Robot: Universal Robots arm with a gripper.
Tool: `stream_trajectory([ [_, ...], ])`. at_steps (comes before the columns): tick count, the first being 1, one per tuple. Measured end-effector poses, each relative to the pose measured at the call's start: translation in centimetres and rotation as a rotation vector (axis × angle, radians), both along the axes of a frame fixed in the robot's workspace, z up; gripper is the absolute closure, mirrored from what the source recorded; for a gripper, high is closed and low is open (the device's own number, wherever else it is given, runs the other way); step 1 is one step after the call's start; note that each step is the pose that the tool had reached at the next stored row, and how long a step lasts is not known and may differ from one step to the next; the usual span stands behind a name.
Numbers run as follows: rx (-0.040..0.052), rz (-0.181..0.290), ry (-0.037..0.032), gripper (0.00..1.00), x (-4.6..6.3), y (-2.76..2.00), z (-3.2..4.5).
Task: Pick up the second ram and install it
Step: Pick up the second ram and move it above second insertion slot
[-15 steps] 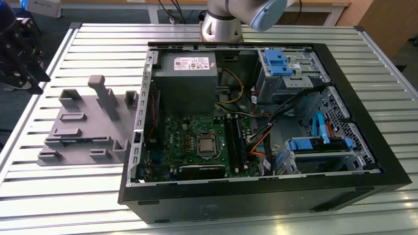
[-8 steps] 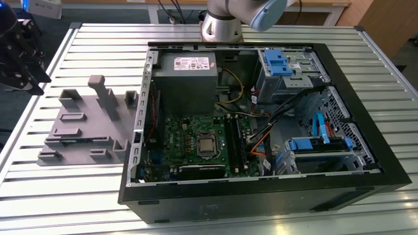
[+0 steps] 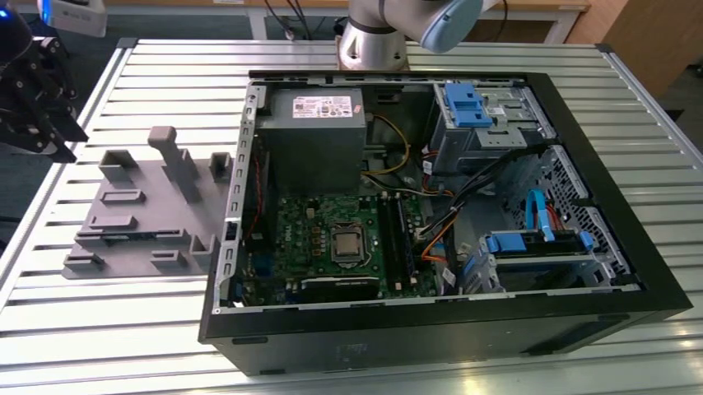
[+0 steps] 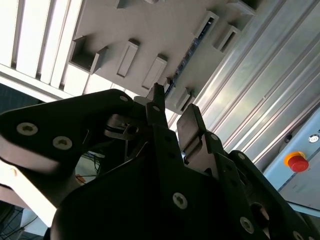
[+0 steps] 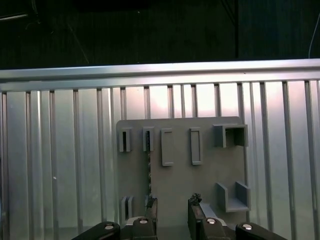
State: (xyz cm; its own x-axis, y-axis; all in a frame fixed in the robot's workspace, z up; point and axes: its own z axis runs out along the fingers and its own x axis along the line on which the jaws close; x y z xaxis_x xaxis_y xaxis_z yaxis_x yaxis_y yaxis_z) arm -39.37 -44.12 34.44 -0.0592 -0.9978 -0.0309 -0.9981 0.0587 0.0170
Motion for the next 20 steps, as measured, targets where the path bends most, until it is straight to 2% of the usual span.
stream_trajectory([
  [3, -0.0042, 0.0, -0.0004, 0.62, 0.0, -0.01, -0.07],
  [12, -0.0045, 0.0, -0.0002, 0.62, -0.3, -0.01, -0.7],
  [20, -0.0045, 0.0, -0.0002, 0.62, -0.4, -0.13, -1.94],
])
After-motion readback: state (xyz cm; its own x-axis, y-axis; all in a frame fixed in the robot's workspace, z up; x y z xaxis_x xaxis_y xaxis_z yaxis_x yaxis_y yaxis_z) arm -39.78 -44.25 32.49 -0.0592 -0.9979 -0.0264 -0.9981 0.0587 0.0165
